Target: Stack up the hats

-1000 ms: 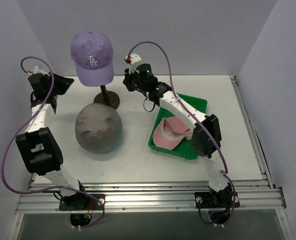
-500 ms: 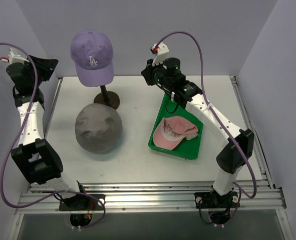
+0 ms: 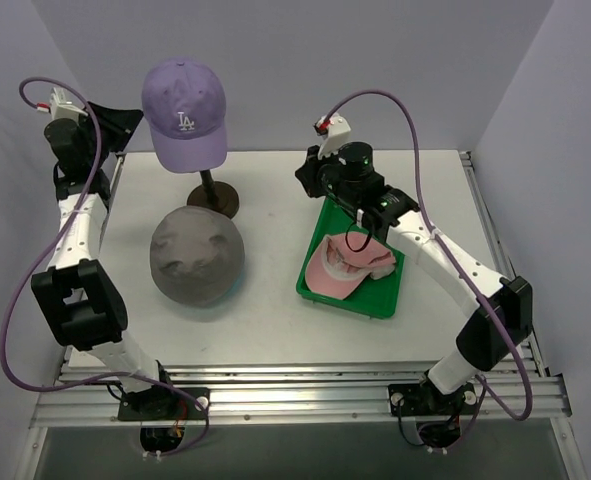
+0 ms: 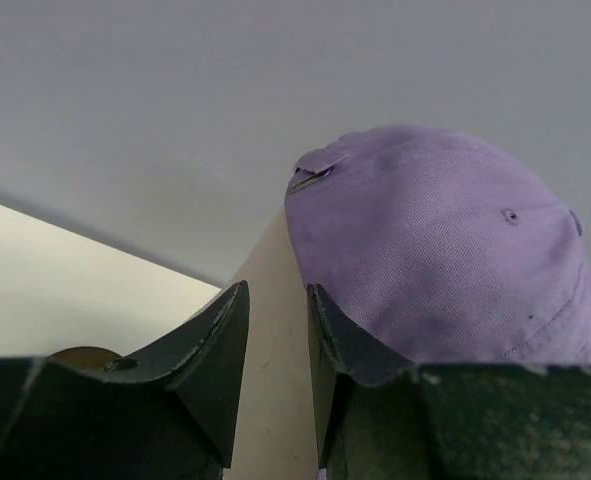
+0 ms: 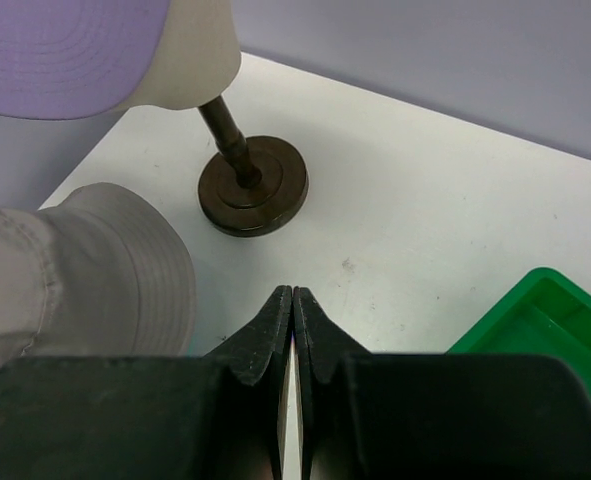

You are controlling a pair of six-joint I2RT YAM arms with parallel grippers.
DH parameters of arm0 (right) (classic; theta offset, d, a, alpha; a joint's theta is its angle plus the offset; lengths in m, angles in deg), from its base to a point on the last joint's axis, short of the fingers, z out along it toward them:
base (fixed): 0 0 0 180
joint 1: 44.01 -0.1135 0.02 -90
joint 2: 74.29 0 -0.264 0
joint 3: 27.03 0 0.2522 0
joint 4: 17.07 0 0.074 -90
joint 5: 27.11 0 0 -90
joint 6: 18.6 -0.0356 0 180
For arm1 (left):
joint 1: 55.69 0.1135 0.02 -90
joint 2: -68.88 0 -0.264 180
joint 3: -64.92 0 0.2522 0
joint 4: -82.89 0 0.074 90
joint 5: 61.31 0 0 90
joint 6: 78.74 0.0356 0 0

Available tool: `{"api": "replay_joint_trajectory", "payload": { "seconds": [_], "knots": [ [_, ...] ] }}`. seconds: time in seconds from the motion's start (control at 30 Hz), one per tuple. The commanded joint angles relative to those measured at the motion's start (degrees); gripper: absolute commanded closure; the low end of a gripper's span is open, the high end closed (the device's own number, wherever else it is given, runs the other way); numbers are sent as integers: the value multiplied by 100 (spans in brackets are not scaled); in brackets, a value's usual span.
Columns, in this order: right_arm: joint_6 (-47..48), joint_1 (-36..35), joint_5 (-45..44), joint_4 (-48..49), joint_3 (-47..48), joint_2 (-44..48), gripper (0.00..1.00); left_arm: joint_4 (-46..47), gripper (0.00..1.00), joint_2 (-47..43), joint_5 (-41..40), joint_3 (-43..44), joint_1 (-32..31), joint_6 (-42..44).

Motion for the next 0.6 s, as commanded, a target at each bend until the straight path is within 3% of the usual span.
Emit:
{"api": "replay_joint_trajectory", "payload": {
  "seconds": [0.0,0.57],
  "knots": [
    [20,-17,-111,431,-95,550,100,468,62,96,-49,414,-195,93],
    [-164,132,-330,318,-385,779,100,162,62,-69,-208,-174,-257,322]
  ]
}}
